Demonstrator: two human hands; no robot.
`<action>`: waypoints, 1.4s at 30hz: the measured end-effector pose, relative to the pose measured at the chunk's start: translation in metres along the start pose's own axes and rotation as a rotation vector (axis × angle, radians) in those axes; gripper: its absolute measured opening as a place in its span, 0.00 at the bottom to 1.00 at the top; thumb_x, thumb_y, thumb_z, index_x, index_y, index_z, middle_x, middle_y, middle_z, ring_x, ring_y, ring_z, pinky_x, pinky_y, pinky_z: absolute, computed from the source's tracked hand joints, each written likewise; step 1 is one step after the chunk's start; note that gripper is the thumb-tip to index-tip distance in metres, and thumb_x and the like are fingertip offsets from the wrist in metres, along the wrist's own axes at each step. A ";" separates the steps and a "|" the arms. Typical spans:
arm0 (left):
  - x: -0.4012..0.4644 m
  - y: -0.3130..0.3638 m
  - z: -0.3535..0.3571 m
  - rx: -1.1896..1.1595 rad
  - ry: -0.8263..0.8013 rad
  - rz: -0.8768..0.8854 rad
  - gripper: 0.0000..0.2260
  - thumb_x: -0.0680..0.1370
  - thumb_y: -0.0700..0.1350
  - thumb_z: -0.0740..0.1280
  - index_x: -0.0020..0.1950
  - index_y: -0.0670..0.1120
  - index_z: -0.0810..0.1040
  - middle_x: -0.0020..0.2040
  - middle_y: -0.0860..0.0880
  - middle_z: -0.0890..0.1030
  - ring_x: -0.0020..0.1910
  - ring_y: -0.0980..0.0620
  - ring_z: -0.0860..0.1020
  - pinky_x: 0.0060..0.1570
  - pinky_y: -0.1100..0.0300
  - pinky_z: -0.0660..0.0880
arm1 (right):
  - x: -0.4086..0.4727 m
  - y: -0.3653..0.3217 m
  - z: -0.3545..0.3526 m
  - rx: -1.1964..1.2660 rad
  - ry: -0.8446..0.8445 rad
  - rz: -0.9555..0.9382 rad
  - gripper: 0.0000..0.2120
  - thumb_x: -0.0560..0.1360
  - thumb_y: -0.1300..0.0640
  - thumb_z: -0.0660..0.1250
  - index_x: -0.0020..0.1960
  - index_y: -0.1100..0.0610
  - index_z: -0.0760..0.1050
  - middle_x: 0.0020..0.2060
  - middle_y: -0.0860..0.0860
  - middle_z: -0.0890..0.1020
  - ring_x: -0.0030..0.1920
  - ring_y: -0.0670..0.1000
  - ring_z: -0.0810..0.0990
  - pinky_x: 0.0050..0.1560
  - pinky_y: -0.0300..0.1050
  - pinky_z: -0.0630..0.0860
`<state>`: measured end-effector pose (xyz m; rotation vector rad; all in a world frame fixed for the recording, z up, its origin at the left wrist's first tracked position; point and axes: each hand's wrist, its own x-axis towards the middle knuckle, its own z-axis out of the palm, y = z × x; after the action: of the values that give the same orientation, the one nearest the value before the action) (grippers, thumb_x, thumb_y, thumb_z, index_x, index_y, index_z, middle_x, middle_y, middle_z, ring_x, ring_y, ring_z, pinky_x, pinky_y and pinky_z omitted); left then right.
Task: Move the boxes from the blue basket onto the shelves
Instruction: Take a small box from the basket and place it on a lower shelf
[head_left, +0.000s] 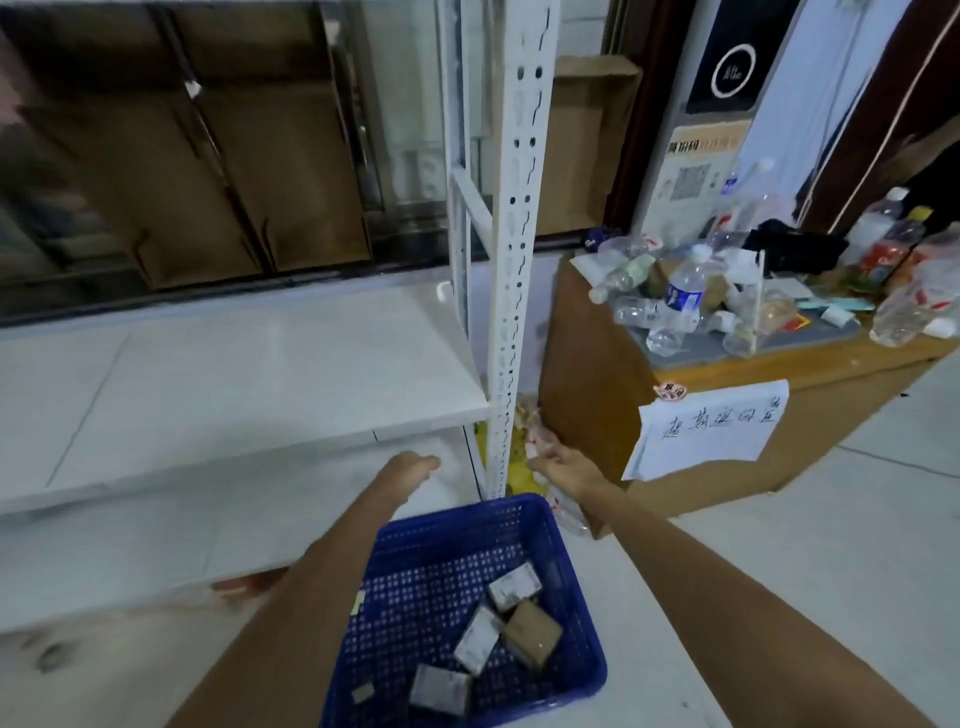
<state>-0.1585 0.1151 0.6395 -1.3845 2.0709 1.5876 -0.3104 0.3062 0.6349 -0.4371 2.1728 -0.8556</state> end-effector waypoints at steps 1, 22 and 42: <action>0.020 -0.021 0.014 0.023 -0.014 -0.017 0.19 0.81 0.50 0.61 0.65 0.38 0.71 0.61 0.42 0.75 0.55 0.46 0.73 0.52 0.59 0.67 | 0.016 0.022 0.015 -0.011 -0.015 0.019 0.23 0.75 0.44 0.68 0.64 0.55 0.74 0.62 0.53 0.78 0.59 0.54 0.76 0.62 0.48 0.71; 0.393 -0.423 0.268 0.216 -0.225 -0.194 0.22 0.81 0.53 0.60 0.71 0.44 0.66 0.70 0.45 0.69 0.47 0.52 0.73 0.45 0.60 0.71 | 0.325 0.379 0.416 -0.576 -0.537 0.105 0.22 0.83 0.54 0.57 0.74 0.60 0.63 0.72 0.56 0.66 0.65 0.56 0.70 0.65 0.50 0.68; 0.426 -0.463 0.276 -0.176 -0.243 -0.349 0.22 0.76 0.48 0.69 0.67 0.38 0.73 0.65 0.40 0.77 0.56 0.41 0.78 0.57 0.48 0.76 | 0.354 0.401 0.423 -0.046 -0.259 0.305 0.11 0.76 0.55 0.66 0.54 0.61 0.71 0.51 0.57 0.79 0.51 0.55 0.80 0.52 0.48 0.79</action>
<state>-0.1448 0.1143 -0.0475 -1.4296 1.4903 1.7138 -0.2447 0.2178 -0.0382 -0.2159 1.9558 -0.5497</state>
